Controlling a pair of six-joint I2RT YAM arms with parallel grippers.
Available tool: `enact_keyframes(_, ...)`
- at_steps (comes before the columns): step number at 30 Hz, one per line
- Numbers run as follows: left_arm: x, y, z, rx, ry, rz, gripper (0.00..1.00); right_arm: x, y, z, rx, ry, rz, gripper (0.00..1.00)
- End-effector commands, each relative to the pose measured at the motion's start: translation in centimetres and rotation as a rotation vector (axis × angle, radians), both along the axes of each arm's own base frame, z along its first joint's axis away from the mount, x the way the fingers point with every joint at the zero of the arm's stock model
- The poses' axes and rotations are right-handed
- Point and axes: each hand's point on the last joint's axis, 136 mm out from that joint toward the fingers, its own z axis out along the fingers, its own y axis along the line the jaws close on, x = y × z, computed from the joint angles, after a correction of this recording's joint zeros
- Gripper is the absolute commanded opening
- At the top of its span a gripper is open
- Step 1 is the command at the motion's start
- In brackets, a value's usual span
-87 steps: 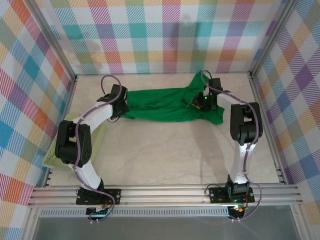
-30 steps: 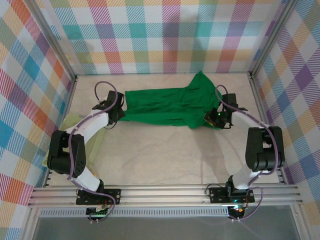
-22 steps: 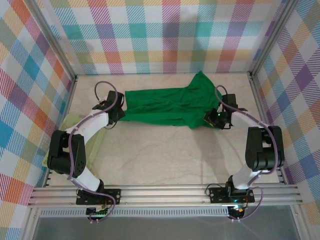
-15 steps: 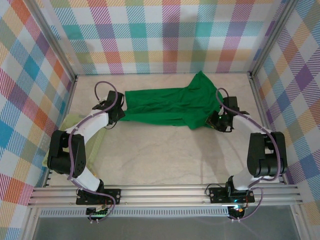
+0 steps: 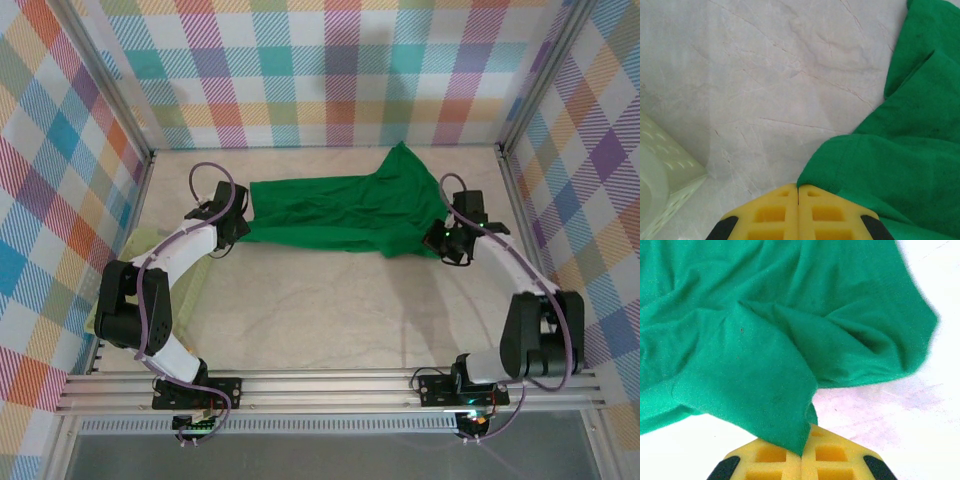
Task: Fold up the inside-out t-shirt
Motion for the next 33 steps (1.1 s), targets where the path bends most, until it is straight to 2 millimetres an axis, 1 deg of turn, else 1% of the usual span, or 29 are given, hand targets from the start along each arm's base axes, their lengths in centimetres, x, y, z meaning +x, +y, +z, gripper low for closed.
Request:
enact_keyframes(1, 1.1, 0.4, 2.3, 0.018, -0.05, 0.0, 0.0, -0.7, -2.7, 6.2, -0.067, -0.098, -0.066, 0.0)
enact_keyframes(3, 1.8, 0.2, 4.1, 0.015, -0.089, -0.018, 0.0, -0.9, -3.6, 10.9, -0.037, -0.203, -0.1, 0.0)
enact_keyframes(4, 2.3, -0.1, 5.1, 0.008, -0.115, -0.033, 0.0, -0.9, -3.9, 12.8, -0.031, -0.247, -0.113, 0.0)
enact_keyframes(6, 4.0, -1.6, 7.7, -0.037, -0.186, -0.107, 0.0, -0.3, -4.6, 17.5, -0.022, -0.354, -0.137, 0.0)
enact_keyframes(7, 4.8, -2.4, 9.0, -0.065, -0.223, -0.136, 0.0, 0.2, -4.7, 19.3, -0.011, -0.39, -0.142, 0.0)
enact_keyframes(9, 6.4, -3.7, 12.6, -0.108, -0.298, -0.18, 0.0, 1.6, -4.5, 23.2, 0.05, -0.469, -0.134, 0.0)
enact_keyframes(11, 7.2, -4.8, 16.3, -0.136, -0.37, -0.236, 0.0, 2.5, -4.3, 27.0, 0.083, -0.548, -0.125, 0.0)
enact_keyframes(12, 7.3, -5.1, 17.9, -0.139, -0.406, -0.255, 0.0, 2.6, -4.3, 28.5, 0.085, -0.582, -0.123, 0.0)
enact_keyframes(13, 7.1, -5.2, 19.1, -0.139, -0.433, -0.264, 0.0, 2.7, -4.3, 29.4, 0.085, -0.602, -0.121, 0.0)
enact_keyframes(14, 6.8, -5.2, 19.6, -0.137, -0.445, -0.272, 0.0, 2.7, -4.2, 30.0, 0.083, -0.613, -0.116, 0.0)
enact_keyframes(15, 6.5, -5.3, 19.6, -0.135, -0.446, -0.286, 0.0, 2.6, -4.3, 30.0, 0.078, -0.608, -0.113, 0.0)
enact_keyframes(16, 6.0, -5.4, 19.2, -0.137, -0.438, -0.3, 0.0, 2.5, -4.2, 29.5, 0.078, -0.597, -0.107, 0.0)
enact_keyframes(17, 5.5, -5.4, 18.1, -0.14, -0.42, -0.307, 0.0, 2.3, -4.0, 28.5, 0.081, -0.579, -0.098, 0.0)
enact_keyframes(18, 4.9, -5.1, 16.4, -0.135, -0.385, -0.293, 0.0, 2.1, -3.9, 27.0, 0.08, -0.546, -0.092, 0.0)
enact_keyframes(19, 4.4, -4.6, 14.9, -0.13, -0.349, -0.269, 0.0, 1.8, -3.9, 25.2, 0.081, -0.509, -0.091, 0.0)
enact_keyframes(20, 3.6, -4.1, 12.4, -0.122, -0.29, -0.238, 0.0, 1.4, -3.9, 22.9, 0.079, -0.462, -0.093, 0.0)
enact_keyframes(21, 3.0, -3.7, 10.0, -0.119, -0.228, -0.216, 0.0, 1.0, -3.9, 20.3, 0.074, -0.403, -0.095, 0.0)
enact_keyframes(22, 2.5, -3.5, 7.9, -0.117, -0.174, -0.203, 0.0, 0.6, -4.0, 18.1, 0.07, -0.356, -0.101, 0.0)
enact_keyframes(23, 2.0, -3.3, 5.5, -0.118, -0.112, -0.19, 0.0, 0.3, -4.0, 15.2, 0.073, -0.293, -0.106, 0.0)
enact_keyframes(24, 1.7, -3.2, 3.5, -0.125, -0.053, -0.178, 0.0, 0.2, -4.0, 12.8, 0.089, -0.235, -0.107, 0.0)
enact_keyframes(25, 1.7, -3.1, 2.1, -0.131, -0.008, -0.167, 0.0, 0.2, -3.9, 11.1, 0.108, -0.192, -0.107, 0.0)
enact_keyframes(26, 2.2, -3.1, 1.4, -0.139, 0.028, -0.157, 0.0, 0.6, -3.8, 9.8, 0.133, -0.163, -0.108, 0.0)
enact_keyframes(27, 2.8, -2.9, 1.0, -0.142, 0.058, -0.141, 0.0, 1.3, -3.7, 9.1, 0.155, -0.152, -0.108, 0.0)
enact_keyframes(28, 3.8, -2.9, 1.4, -0.148, 0.061, -0.131, 0.0, 2.1, -3.5, 9.0, 0.176, -0.152, -0.106, 0.0)
enact_keyframes(29, 5.1, -2.9, 2.0, -0.159, 0.058, -0.124, 0.0, 3.3, -3.3, 9.7, 0.201, -0.173, -0.094, 0.0)
enact_keyframes(31, 7.9, -3.2, 4.4, -0.186, 0.017, -0.115, 0.0, 6.0, -3.0, 11.6, 0.246, -0.213, -0.084, 0.0)
enact_keyframes(32, 9.7, -3.4, 6.3, -0.194, -0.019, -0.116, 0.0, 7.4, -3.0, 13.2, 0.259, -0.244, -0.081, 0.0)
enact_keyframes(33, 10.9, -3.4, 7.2, -0.192, -0.024, -0.109, 0.0, 8.8, -3.2, 15.2, 0.273, -0.28, -0.083, 0.0)
